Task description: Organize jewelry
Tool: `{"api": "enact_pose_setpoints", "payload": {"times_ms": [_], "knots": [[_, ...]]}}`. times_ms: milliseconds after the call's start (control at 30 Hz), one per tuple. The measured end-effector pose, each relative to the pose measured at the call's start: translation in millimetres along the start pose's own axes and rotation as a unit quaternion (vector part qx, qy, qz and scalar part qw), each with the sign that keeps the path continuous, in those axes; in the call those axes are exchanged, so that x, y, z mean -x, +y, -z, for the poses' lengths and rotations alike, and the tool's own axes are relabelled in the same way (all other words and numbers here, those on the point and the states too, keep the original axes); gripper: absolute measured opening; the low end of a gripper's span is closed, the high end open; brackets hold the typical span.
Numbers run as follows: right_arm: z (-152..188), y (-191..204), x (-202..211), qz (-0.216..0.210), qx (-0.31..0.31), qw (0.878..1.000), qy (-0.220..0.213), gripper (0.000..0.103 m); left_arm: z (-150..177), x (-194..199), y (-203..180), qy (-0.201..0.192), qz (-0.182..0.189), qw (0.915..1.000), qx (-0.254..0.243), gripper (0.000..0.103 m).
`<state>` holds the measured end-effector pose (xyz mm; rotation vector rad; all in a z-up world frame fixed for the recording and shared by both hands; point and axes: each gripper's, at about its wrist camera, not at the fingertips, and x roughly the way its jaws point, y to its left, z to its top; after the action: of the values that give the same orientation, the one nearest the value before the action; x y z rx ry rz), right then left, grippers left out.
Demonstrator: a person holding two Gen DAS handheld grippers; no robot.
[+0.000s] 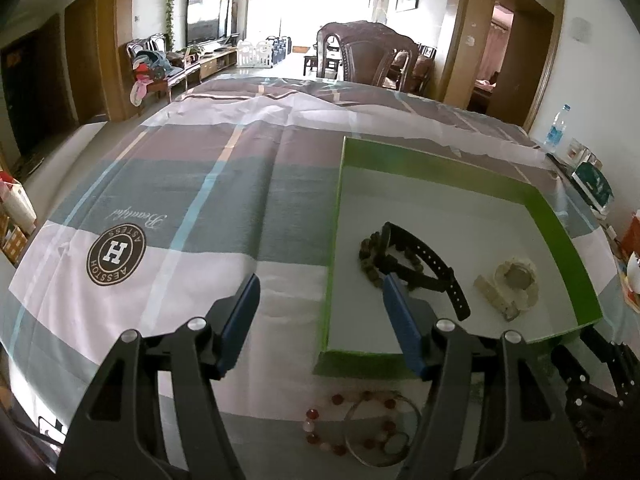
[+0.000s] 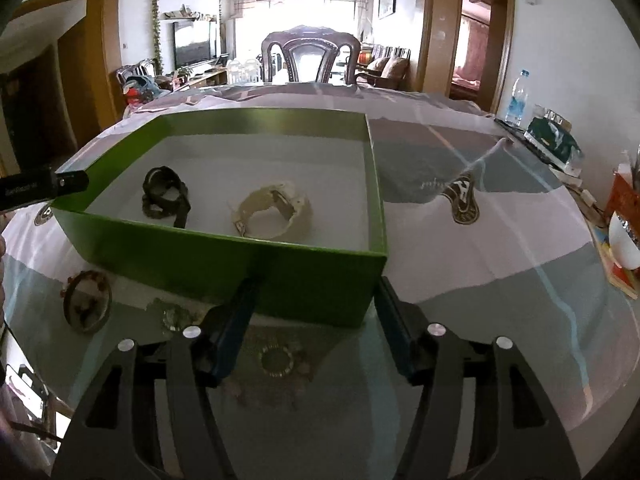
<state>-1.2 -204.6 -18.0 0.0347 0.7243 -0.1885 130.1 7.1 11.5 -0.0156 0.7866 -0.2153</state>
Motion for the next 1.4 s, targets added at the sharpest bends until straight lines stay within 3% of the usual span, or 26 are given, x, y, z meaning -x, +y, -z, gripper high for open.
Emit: {"api": "enact_pose_setpoints", "payload": {"times_ms": [167,400,600,767,900,933,1000,1400], "knots": [[-1,-1,-4,-0.007,0.003,1.000,-0.002,0.063,-1,-3,-3,0.008,0.007,0.9999,0.004,0.064],[15,-31,17,0.008,-0.021,1.000,0.004,0.063,19,31,1,-0.008,0.017,0.9998,-0.010,0.072],[37,-33,23,-0.018,-0.019,0.999,0.033,0.063,56,31,-1,0.033,0.015,0.9986,-0.040,0.072],[40,-16,11,-0.024,-0.003,0.998,0.053,0.053,71,19,3,0.061,0.012,0.9974,-0.036,0.072],[41,-3,2,-0.043,0.009,0.997,0.059,0.032,77,17,2,0.065,0.015,0.9971,-0.037,0.072],[40,-1,3,-0.050,0.009,0.997,0.060,0.019,78,16,2,0.067,0.016,0.9969,-0.039,0.072],[37,2,2,-0.049,0.010,0.997,0.059,0.010,80,15,-1,0.069,0.019,0.9966,-0.041,0.072],[8,12,38,-0.089,0.009,0.996,-0.013,0.008,83,13,-20,0.076,0.036,0.9945,-0.062,0.072]]}}
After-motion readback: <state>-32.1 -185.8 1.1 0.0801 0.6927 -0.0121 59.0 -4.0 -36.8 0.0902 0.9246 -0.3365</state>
